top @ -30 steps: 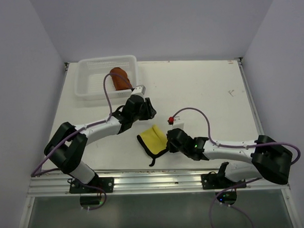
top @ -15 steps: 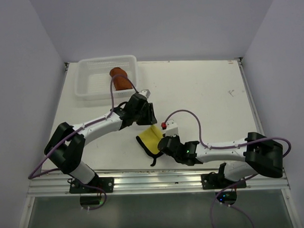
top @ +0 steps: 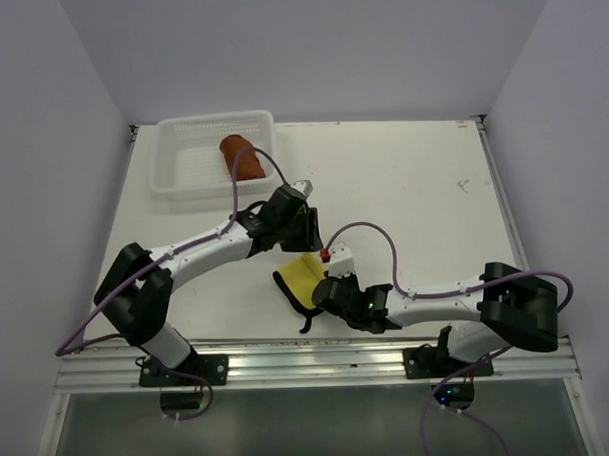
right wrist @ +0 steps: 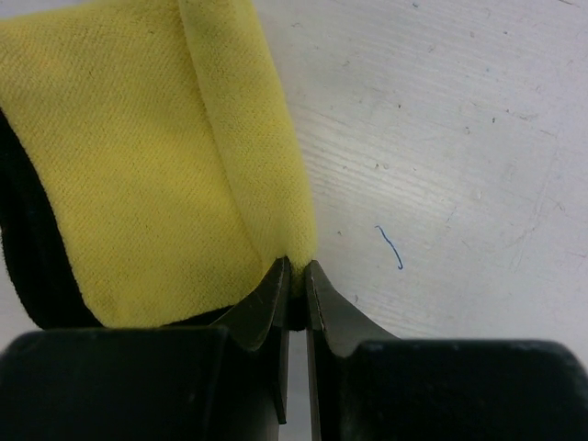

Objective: Roll the towels
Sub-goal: Roll the towel

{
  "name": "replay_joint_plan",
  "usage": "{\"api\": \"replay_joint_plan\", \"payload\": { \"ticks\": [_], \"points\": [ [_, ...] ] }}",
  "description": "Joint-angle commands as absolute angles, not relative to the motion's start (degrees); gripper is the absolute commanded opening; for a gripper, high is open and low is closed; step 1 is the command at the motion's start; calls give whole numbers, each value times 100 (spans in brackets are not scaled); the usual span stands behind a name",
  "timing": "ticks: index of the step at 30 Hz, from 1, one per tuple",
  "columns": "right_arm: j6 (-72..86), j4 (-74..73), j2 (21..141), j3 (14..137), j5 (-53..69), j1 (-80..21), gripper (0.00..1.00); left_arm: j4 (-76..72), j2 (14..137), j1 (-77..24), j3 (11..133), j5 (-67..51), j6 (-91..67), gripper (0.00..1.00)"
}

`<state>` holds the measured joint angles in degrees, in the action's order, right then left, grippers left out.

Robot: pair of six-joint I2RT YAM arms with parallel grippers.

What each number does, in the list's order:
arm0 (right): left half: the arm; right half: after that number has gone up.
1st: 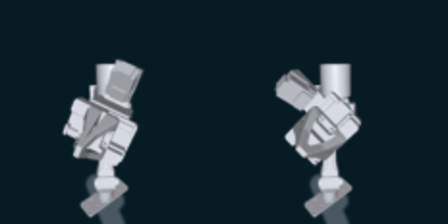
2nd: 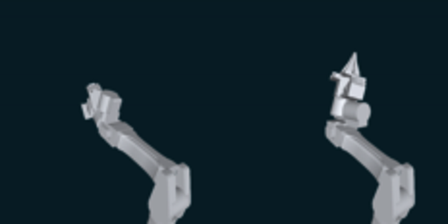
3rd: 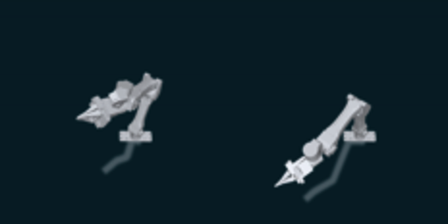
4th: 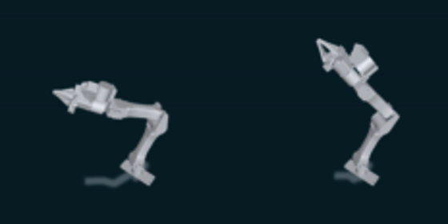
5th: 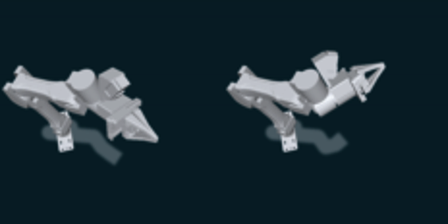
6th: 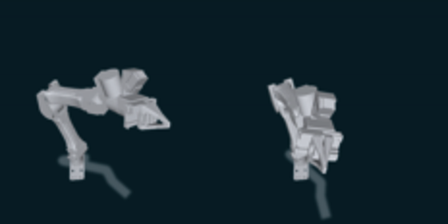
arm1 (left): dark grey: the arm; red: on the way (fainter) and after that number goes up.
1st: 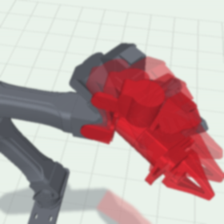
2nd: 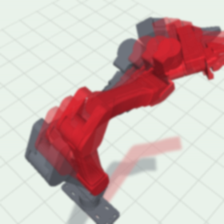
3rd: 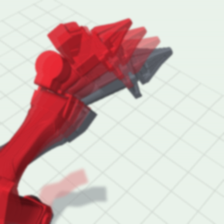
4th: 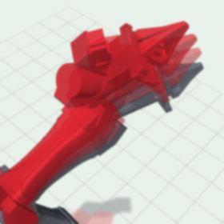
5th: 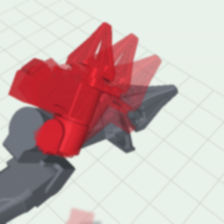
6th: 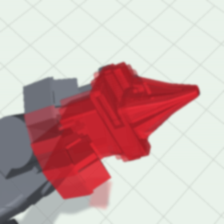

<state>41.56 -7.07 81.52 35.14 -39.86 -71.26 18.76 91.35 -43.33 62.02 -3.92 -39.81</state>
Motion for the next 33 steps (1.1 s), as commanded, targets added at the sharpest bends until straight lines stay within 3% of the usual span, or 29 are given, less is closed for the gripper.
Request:
{"api": "replay_joint_plan", "payload": {
  "ticks": [1, 21, 33],
  "points": [
    [4333, -563, 8200, 3648, -4254, -7163, 0, 2004, 9334, -4403, 6337, -220, -3885, 50],
    [4324, -404, 8499, 3691, -4201, -7321, 0, 1810, 10257, -4438, 6381, 167, -3823, 50],
    [4421, -422, 8639, 3779, -4377, -7515, 0, 2574, 10819, -4649, 6996, 922, -3683, 49]
  ]
}}
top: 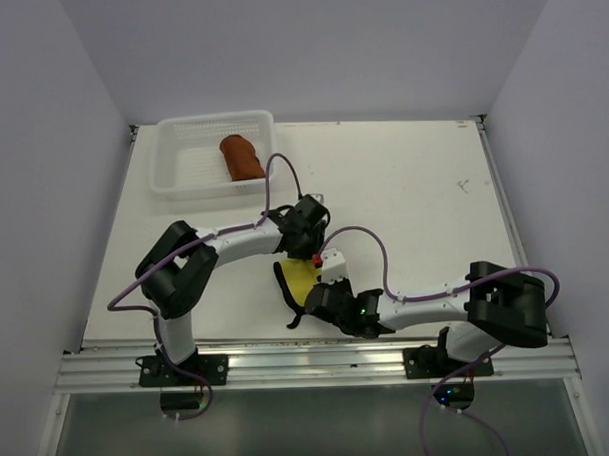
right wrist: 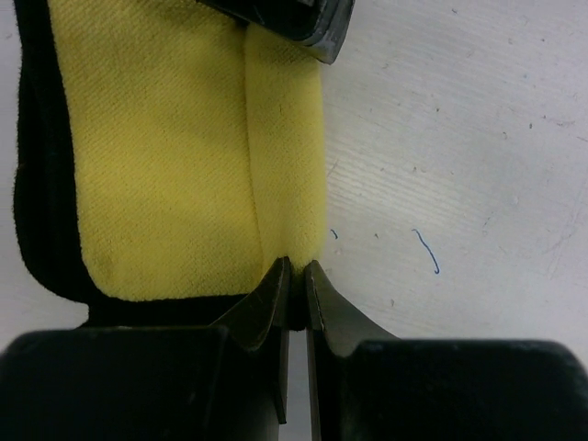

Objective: Roll the towels
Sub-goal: Roll the towel

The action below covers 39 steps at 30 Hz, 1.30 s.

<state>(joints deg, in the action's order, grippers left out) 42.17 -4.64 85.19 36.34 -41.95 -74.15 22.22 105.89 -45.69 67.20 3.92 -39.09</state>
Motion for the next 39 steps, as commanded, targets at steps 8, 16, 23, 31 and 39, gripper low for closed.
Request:
{"api": "replay_joint_plan", "payload": {
  "ticks": [8, 16, 23, 31, 39],
  "points": [
    [4412, -650, 8771, 3972, -4860, -7857, 0, 2804, 11101, -4755, 7093, 1099, -3639, 25],
    [4043, -1168, 9017, 4385, -5404, -8147, 0, 2479, 11048, -4755, 6892, 1011, -3744, 0],
    [3648, -1749, 9245, 4754, -5774, -8428, 0, 1041, 10504, -4711, 6039, 870, -4025, 0],
    [2769, -1986, 9711, 5211, -5783, -8745, 0, -491, 9695, -4579, 5125, 818, -4210, 0],
    [1848, -2451, 10327, 5844, -5766, -8938, 0, -2221, 9123, -4474, 4028, 484, -4157, 0]
  ]
}}
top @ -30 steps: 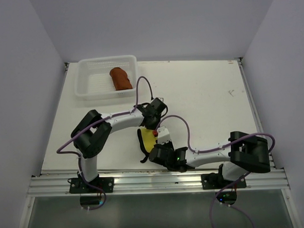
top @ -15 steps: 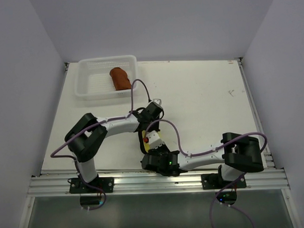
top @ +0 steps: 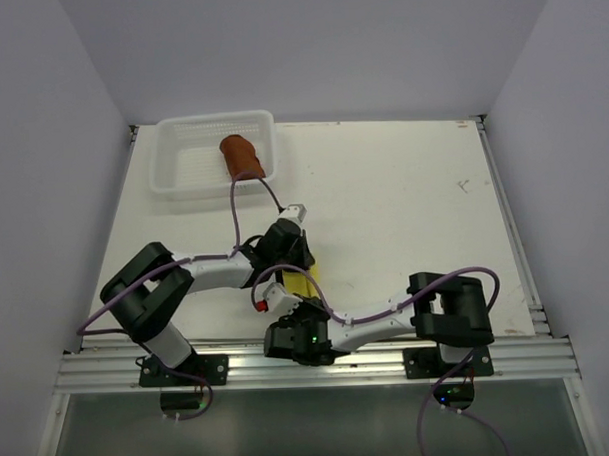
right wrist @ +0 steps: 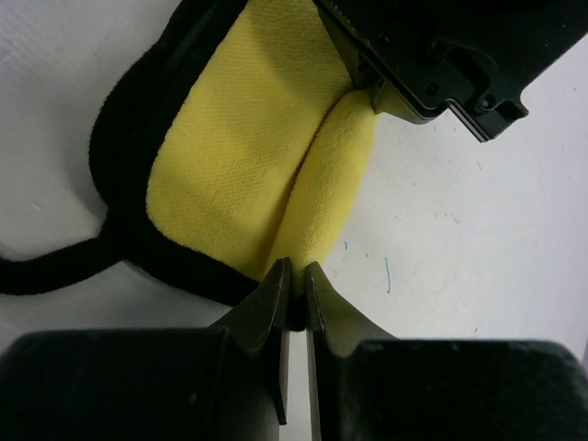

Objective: Roll the towels
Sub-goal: Roll the towel

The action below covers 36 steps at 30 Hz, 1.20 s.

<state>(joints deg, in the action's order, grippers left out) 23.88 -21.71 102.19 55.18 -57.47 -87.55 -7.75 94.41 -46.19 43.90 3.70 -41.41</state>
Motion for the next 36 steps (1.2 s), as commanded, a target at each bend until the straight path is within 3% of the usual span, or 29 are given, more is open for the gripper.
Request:
{"api": "replay_joint_plan", "payload": {
  "ticks": [1, 16, 36],
  "points": [
    [1759, -2470, 10423, 5897, -5757, -8947, 0, -2415, 9088, -4439, 3921, 414, -4157, 0],
    [167, -2760, 10916, 6346, -4896, -9088, 0, -3568, 8956, -4272, 3279, -571, -3604, 0],
    [-159, -2962, 11294, 6557, -4183, -9079, 0, -3858, 9588, -4104, 2751, -413, -3463, 0]
  ]
}}
